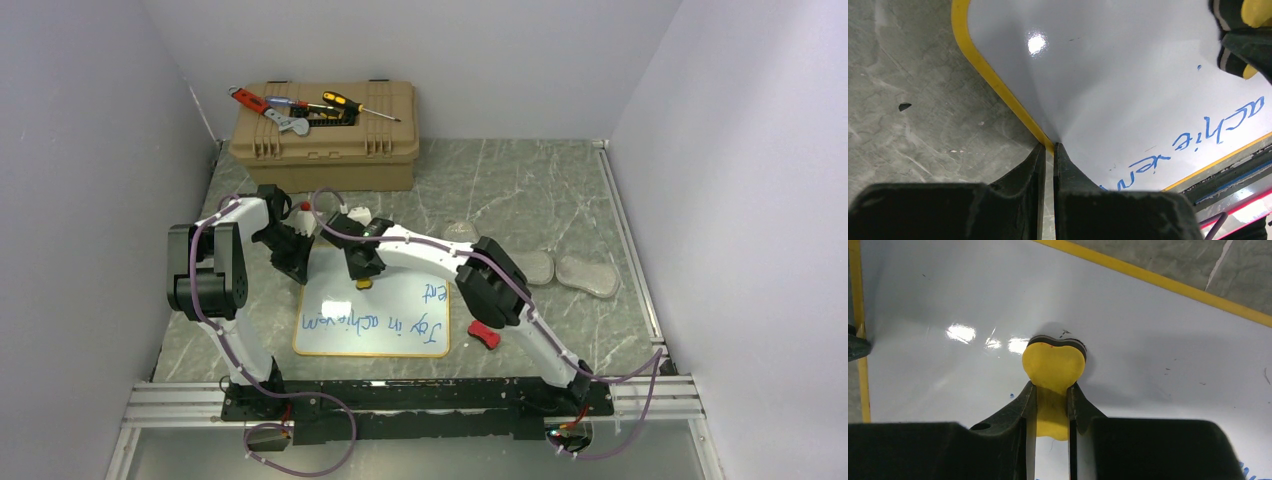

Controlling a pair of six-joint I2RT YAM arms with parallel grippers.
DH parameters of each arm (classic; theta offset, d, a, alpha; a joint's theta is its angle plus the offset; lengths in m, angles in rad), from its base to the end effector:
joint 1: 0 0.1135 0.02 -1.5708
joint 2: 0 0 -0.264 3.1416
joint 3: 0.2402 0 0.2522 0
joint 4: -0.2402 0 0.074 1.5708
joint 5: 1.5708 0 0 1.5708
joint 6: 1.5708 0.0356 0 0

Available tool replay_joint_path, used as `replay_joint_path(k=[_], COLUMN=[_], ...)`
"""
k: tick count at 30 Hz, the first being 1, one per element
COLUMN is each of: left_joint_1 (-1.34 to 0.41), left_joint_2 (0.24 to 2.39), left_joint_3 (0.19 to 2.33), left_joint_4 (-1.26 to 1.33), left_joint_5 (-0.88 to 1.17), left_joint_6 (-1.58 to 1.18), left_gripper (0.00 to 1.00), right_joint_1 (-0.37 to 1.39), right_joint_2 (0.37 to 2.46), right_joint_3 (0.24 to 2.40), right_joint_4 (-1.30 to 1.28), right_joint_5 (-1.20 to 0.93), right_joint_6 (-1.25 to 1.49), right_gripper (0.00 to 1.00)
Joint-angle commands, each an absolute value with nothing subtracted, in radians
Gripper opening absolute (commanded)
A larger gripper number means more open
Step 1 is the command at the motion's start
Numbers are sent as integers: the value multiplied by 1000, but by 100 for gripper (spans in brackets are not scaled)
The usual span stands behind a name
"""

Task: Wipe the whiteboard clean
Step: Erase the whiteboard at the center of the board.

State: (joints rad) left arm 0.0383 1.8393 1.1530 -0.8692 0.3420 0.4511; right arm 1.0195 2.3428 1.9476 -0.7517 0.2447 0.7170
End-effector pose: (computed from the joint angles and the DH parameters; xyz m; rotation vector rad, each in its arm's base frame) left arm 0.3194 0.0003 0.1517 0.6194 2.9390 -0.4977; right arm 0.2682 0.4197 0.1648 -0.3331 2.6553 0.2268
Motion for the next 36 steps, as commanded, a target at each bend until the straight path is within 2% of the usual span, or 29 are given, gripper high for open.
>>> replay_joint_path(k=[1, 7, 12, 18, 23, 31, 36], left_joint_1=[8, 8, 8, 8, 8, 8, 9], left_joint_2=[1922, 1920, 1916, 1916, 1907, 1911, 1912], left_joint_3=[1095, 1092, 1094, 1093, 1091, 1094, 1090], left_joint_4=[-805, -805, -808, -809, -816, -815, -812], left_joint_5=[347, 351, 358, 357, 352, 361, 358], left_joint_6=[489, 492, 492, 492, 495, 494, 496], left_gripper=[0, 0, 0, 0, 0, 0, 0], right_joint_1=[1028, 881, 784, 803, 906, 903, 912], right_joint_2=[2444, 2272, 2148, 2092, 2048, 1842, 1845], right_joint_3=[1922, 1530, 1299, 1252, 1270, 948, 978], right_joint_4=[-804, -695, -664, -690, -755, -738, -725], right_joint_5=[189, 264, 322, 298, 270, 273, 264], right_joint_6=[720, 713, 687, 696, 715, 770, 775], right_gripper=[0, 0, 0, 0, 0, 0, 0])
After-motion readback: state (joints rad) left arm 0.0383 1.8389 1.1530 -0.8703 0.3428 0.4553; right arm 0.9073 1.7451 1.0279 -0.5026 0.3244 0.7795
